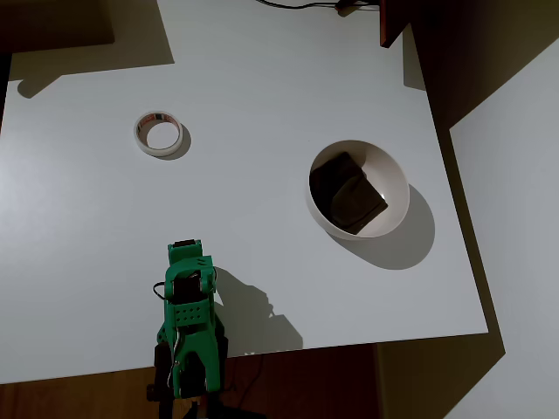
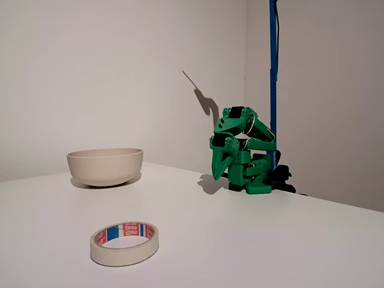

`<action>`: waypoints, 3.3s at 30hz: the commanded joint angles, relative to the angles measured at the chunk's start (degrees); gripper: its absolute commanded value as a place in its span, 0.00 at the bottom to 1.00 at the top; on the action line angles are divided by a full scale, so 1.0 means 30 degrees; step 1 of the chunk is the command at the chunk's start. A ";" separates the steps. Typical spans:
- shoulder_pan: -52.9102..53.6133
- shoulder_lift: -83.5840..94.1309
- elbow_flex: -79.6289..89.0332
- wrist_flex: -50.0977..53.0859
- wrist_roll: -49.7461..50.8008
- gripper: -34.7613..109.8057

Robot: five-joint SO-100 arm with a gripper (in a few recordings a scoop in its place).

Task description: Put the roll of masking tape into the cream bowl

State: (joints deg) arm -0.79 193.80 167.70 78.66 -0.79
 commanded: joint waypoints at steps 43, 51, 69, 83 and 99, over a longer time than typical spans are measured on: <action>0.0146 -1.4941 -1.3652 -0.0557 0.2227 0.18; -0.0645 -2.0273 -2.0596 0.2021 0.2490 0.18; -0.0703 -3.3574 -3.5479 0.5830 0.1904 0.18; -0.0059 -4.3418 -4.6143 0.7031 0.1758 0.18; -0.0615 -4.5762 -4.8604 0.1084 0.1201 0.18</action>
State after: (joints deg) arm -0.70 55.55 26.72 84.46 2.72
